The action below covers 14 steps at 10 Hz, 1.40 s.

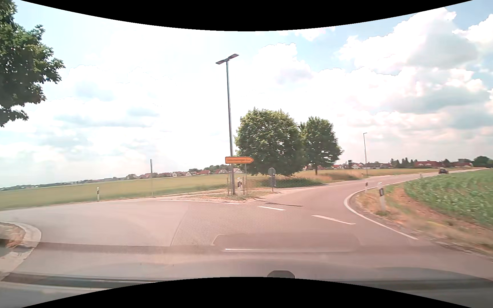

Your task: Follow the waypoints while adhering to traffic rules and regulations

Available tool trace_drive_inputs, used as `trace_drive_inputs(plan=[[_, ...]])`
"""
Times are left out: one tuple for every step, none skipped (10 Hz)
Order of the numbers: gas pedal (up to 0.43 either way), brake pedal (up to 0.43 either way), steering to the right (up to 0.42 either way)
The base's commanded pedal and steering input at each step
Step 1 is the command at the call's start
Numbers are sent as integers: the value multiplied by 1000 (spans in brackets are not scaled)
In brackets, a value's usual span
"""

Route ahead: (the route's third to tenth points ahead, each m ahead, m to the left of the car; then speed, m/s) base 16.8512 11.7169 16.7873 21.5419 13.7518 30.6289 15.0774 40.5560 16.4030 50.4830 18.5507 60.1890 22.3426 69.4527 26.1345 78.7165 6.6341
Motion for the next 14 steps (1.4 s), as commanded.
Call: trace_drive_inputs(plan=[[98, 0, -330], [110, 0, -330], [118, 0, -330], [138, 0, -330], [150, 0, -330], [150, 0, -330], [150, 0, -330], [150, 0, -330], [157, 0, -330], [157, 0, -330], [157, 0, -330], [157, 0, -330], [157, 0, -330], [157, 0, -330]])
